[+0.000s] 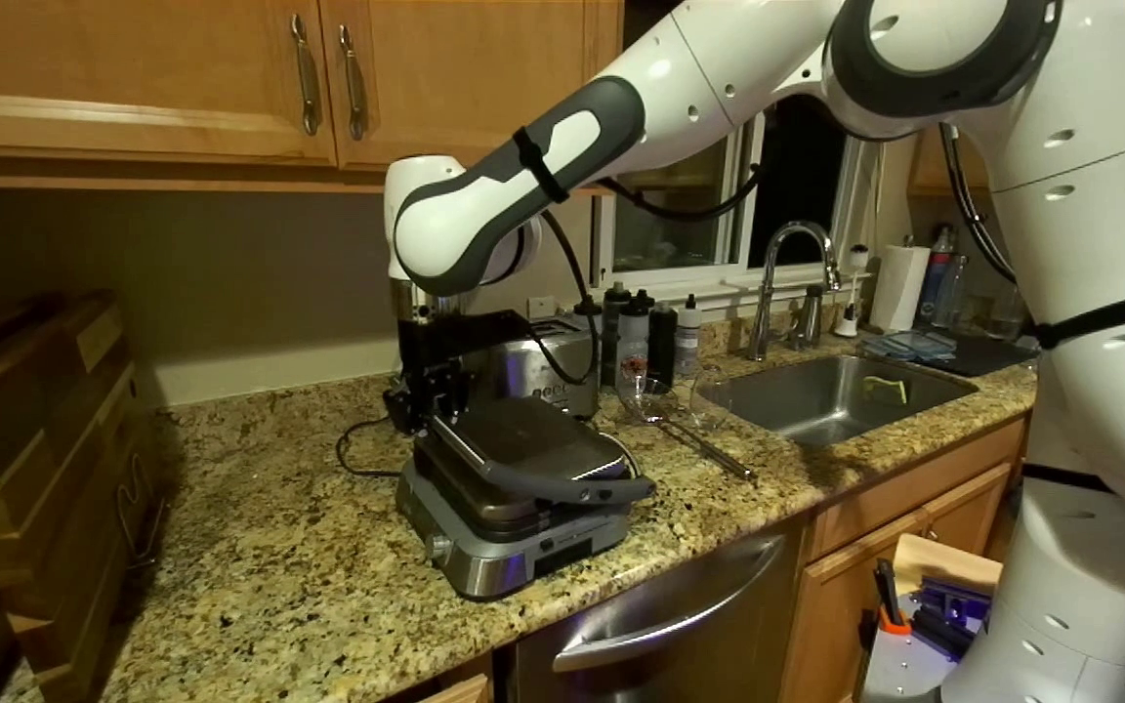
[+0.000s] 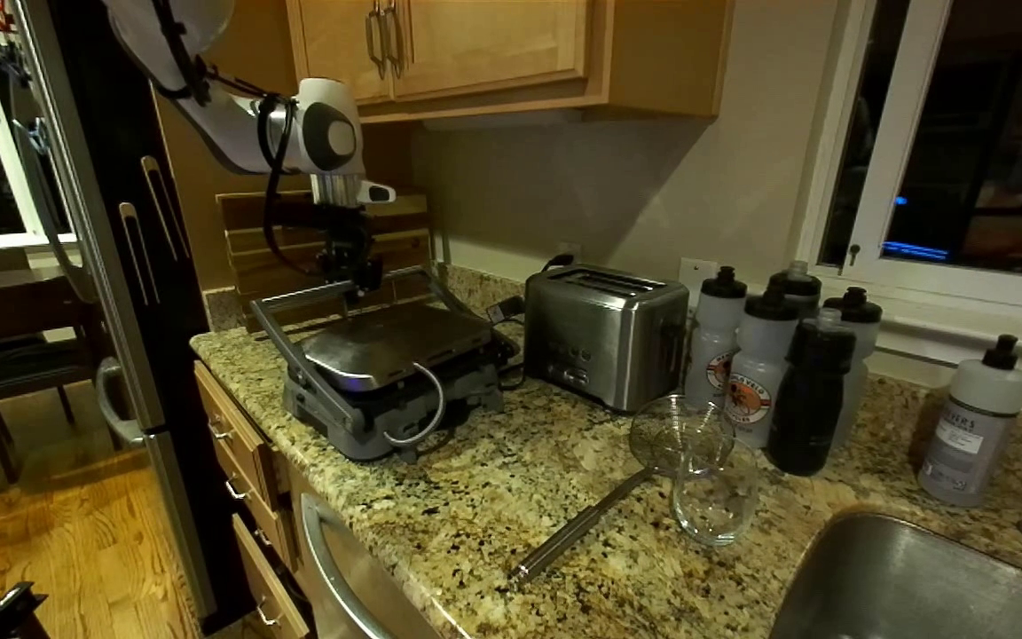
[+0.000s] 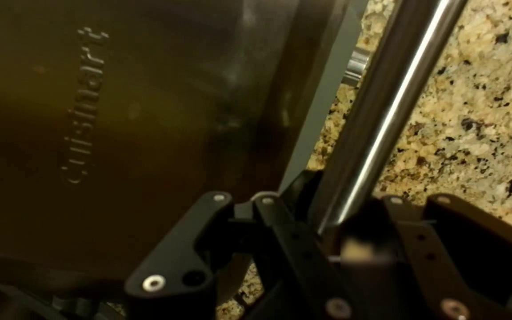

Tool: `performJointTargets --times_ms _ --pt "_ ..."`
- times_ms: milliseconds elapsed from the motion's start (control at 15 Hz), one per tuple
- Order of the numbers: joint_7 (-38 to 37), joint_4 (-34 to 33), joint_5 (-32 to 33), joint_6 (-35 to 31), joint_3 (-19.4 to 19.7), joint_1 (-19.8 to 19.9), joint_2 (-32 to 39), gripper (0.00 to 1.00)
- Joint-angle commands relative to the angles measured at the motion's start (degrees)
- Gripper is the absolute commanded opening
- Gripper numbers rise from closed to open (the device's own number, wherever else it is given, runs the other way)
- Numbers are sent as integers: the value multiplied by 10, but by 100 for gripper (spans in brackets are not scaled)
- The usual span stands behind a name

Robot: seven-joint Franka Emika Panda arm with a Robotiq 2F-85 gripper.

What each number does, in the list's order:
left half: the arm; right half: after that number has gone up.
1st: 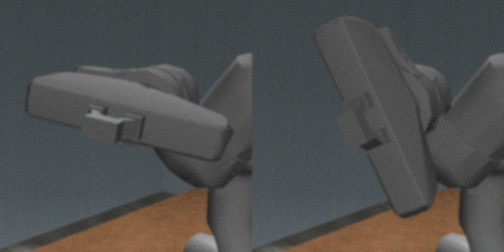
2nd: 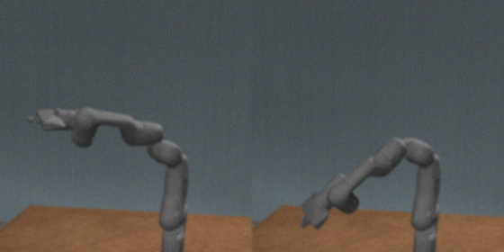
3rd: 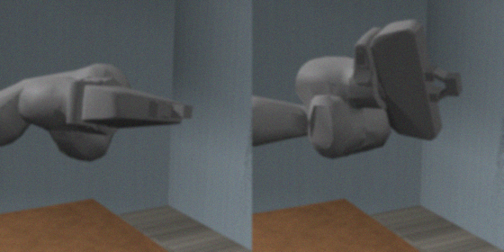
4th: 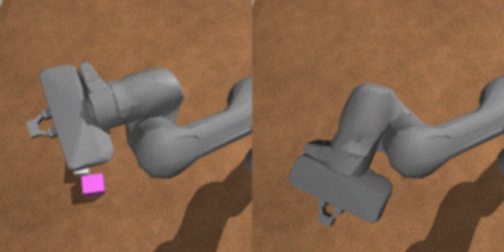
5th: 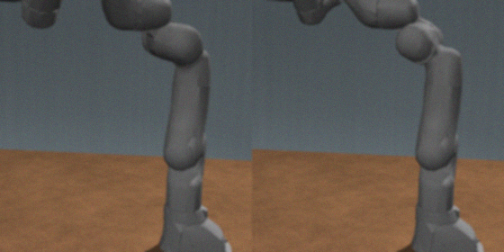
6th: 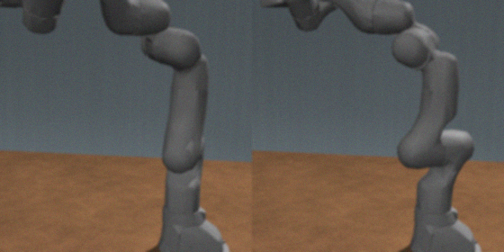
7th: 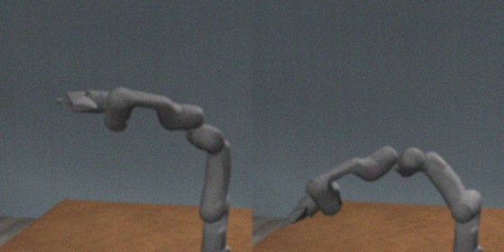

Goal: Close the grill sandwich maker

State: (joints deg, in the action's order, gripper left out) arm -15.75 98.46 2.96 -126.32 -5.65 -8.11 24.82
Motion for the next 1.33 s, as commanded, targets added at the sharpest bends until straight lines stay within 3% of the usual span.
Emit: performJointTargets --times_ms 0,67,133,267,600,867,1267 --pt "8 -32 -9 10 5 -10 4 5" --pt "9 -32 -10 12 5 -10 3 6" --pt "9 -32 -10 18 6 -10 0 34" --pt "15 -34 -9 31 5 -9 -4 41" --pt "23 -48 -5 59 6 -9 -14 74" --pt "24 -61 13 126 8 -15 -42 99" --pt "55 -36 7 220 3 -5 -132 100"
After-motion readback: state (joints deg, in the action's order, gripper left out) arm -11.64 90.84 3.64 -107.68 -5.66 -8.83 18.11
